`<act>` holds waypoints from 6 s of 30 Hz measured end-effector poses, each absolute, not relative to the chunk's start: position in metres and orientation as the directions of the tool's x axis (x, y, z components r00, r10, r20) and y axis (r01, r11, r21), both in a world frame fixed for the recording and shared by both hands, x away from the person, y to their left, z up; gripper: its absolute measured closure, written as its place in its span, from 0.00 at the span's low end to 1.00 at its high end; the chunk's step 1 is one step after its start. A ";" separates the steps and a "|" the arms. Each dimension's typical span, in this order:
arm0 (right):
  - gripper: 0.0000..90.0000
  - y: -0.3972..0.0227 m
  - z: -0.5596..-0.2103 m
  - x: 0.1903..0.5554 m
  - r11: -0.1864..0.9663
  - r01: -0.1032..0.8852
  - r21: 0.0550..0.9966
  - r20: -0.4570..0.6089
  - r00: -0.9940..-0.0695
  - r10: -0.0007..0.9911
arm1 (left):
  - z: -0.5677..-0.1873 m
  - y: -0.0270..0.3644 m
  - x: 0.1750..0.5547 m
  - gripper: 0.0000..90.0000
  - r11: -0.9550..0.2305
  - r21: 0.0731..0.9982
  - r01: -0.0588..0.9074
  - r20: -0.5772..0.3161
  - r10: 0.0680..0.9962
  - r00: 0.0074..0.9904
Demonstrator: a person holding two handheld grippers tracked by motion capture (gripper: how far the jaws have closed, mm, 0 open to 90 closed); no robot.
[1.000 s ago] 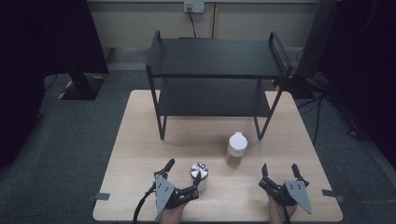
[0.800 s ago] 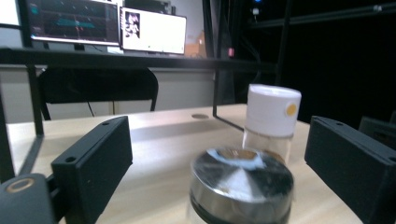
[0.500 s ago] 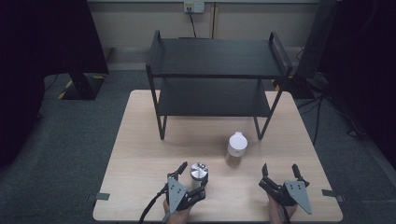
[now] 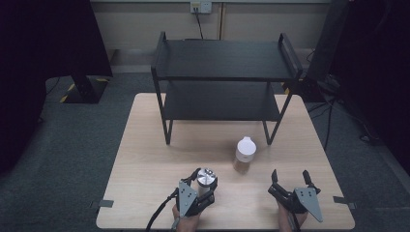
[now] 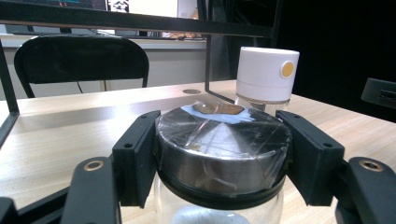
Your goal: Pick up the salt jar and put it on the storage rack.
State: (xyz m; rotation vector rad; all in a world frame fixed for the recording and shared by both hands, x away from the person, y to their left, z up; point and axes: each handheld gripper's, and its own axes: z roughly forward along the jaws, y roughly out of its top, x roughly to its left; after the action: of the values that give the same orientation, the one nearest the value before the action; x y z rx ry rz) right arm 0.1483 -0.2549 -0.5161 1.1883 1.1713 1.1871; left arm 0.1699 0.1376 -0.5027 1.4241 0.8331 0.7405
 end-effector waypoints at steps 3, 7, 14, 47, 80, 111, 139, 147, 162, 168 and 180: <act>0.00 -0.255 -0.516 0.148 0.019 -0.031 0.999 -0.018 0.033 0.999 | -0.502 0.137 0.172 0.36 0.025 0.998 0.053 -0.050 0.847 0.529; 0.00 -0.255 -0.516 0.148 0.021 -0.032 0.999 -0.020 0.034 0.999 | -0.500 0.136 0.173 0.38 0.017 0.998 0.055 -0.044 0.845 0.532; 0.00 -0.255 -0.516 0.148 0.023 -0.033 0.999 -0.022 0.035 0.999 | -0.498 0.134 0.173 0.39 0.015 0.998 0.061 -0.044 0.848 0.528; 0.00 -0.255 -0.516 0.148 0.014 -0.030 0.999 -0.013 0.035 0.999 | -0.457 0.162 0.171 0.39 0.035 0.998 0.060 -0.065 0.788 0.613; 0.00 -0.253 -0.516 0.148 0.017 -0.028 0.999 -0.015 0.048 0.999 | -0.364 0.208 0.239 0.39 0.081 0.996 0.022 -0.069 0.631 0.772; 0.00 -0.252 -0.515 0.148 0.016 -0.027 0.999 -0.015 0.051 0.999 | -0.189 0.126 0.312 0.39 0.095 0.993 -0.075 -0.057 0.913 0.404; 0.00 -0.252 -0.515 0.148 0.017 -0.024 1.000 -0.016 0.050 0.999 | -0.194 0.110 0.371 0.39 0.056 0.997 -0.046 -0.036 0.937 0.348; 0.00 -0.253 -0.515 0.149 0.016 -0.024 1.000 -0.015 0.049 0.999 | -0.184 0.102 0.370 0.15 0.006 1.000 -0.012 -0.002 0.953 0.303; 0.00 -0.252 -0.516 0.148 0.016 -0.028 0.999 -0.014 0.053 0.999 | -0.195 0.121 0.327 0.00 0.043 0.995 -0.087 -0.010 0.936 0.351; 0.00 -0.253 -0.516 0.148 0.015 -0.029 0.999 -0.014 0.049 0.999 | -0.213 0.129 0.295 0.00 0.089 0.990 -0.108 -0.046 0.934 0.355; 0.00 -0.254 -0.516 0.148 0.015 -0.029 0.999 -0.014 0.046 0.999 | -0.284 0.165 0.222 0.00 0.107 0.983 -0.146 -0.045 0.925 0.377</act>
State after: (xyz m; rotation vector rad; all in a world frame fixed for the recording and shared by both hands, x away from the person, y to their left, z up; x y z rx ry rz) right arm 0.1482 -0.2535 -0.5158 1.1984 1.1606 1.1784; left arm 0.2215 0.1647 -0.2841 1.1908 0.8484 0.9470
